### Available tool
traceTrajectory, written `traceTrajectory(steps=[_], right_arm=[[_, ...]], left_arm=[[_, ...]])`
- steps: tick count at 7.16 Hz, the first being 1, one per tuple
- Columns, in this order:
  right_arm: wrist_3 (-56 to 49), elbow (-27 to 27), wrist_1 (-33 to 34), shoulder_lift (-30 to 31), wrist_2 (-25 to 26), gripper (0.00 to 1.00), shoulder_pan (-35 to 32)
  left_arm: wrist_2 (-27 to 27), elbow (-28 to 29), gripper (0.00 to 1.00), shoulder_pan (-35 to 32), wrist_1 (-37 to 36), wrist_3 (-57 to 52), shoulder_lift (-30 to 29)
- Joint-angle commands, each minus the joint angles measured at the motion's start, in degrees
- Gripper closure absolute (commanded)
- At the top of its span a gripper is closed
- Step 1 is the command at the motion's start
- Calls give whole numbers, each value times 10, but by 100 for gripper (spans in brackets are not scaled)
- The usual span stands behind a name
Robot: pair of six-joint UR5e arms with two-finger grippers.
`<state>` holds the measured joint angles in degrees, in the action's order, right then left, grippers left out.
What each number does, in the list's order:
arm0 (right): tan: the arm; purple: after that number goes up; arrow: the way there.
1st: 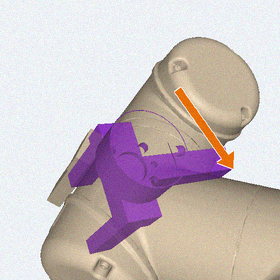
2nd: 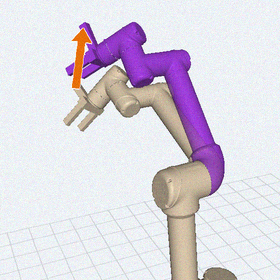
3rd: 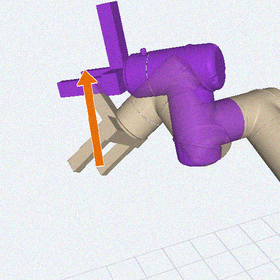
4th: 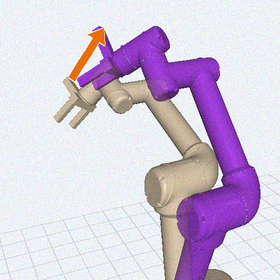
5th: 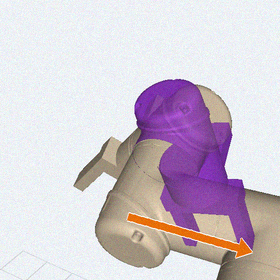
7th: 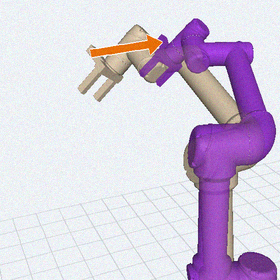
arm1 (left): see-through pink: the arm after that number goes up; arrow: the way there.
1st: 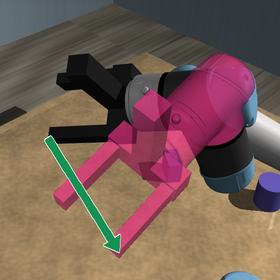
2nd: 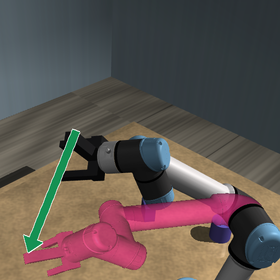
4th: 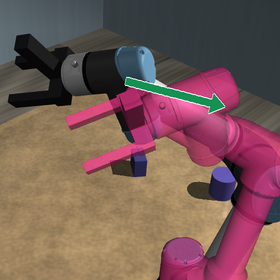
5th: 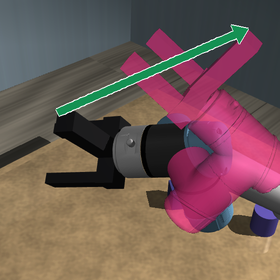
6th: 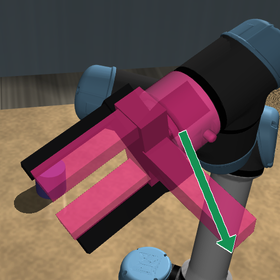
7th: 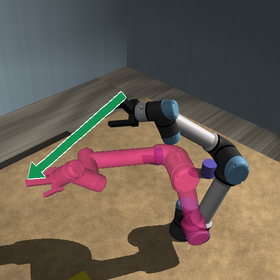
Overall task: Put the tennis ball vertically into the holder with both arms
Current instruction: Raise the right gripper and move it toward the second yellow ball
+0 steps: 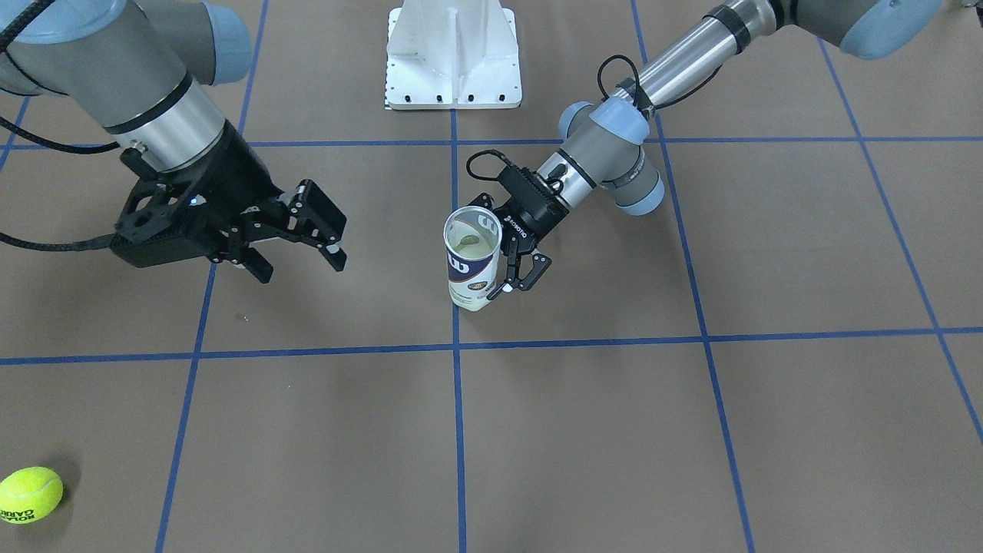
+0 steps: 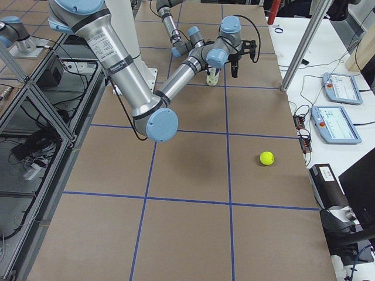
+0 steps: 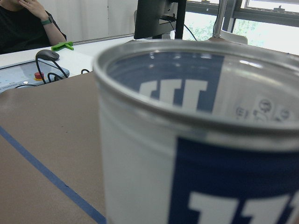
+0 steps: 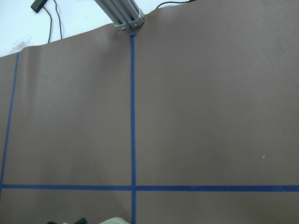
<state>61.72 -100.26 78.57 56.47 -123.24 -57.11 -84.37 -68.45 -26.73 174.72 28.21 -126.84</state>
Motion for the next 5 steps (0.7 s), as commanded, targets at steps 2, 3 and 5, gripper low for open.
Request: traceTrajectory(steps=[2,3,5], right_arm=[[-320,84,115,19,-16,0,-132],[-380,144,111,19,-16,0,-151],[-397,301,-71,16,-15,0,-155]], left_arm=[[0,0,1,0,0,0,2],[0,0,1,0,0,0,4],[0,-2,1,0,0,0,4]])
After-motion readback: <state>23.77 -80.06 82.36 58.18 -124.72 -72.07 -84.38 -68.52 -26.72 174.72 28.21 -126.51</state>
